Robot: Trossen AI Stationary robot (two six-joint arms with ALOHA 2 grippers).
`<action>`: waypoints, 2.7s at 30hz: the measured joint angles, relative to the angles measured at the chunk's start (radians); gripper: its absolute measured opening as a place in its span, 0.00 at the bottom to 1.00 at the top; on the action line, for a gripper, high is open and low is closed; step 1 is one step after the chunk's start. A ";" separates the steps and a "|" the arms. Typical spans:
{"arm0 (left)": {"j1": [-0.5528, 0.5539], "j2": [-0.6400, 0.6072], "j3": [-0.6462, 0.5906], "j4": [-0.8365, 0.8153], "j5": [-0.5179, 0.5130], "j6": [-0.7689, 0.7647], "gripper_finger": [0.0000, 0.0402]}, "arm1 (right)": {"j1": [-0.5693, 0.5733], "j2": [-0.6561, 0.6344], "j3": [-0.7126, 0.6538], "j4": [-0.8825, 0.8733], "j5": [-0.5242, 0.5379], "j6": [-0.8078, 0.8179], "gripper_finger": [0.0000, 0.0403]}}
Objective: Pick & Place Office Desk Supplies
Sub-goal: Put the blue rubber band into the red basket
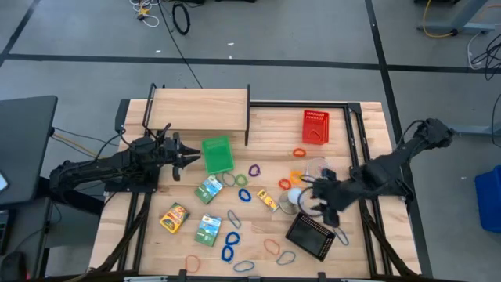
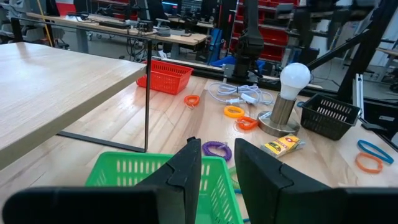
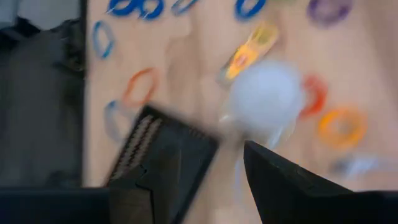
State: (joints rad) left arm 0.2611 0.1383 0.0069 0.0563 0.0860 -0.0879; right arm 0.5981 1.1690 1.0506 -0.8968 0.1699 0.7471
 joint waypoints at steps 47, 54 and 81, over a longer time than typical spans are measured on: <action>0.000 0.000 0.000 -0.009 0.000 0.006 0.26 | 0.295 0.398 -0.334 0.168 -0.330 0.678 0.28; 0.000 0.000 0.000 -0.010 0.000 0.006 0.26 | 0.294 0.399 -0.334 0.170 -0.332 0.700 0.03; 0.000 0.000 0.000 -0.011 0.000 0.006 0.26 | 0.208 0.404 0.041 -0.654 0.237 0.859 0.00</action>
State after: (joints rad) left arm 0.2611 0.1387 0.0071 0.0448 0.0863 -0.0816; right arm 0.8058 1.5734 1.0912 -1.5505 0.4067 1.6063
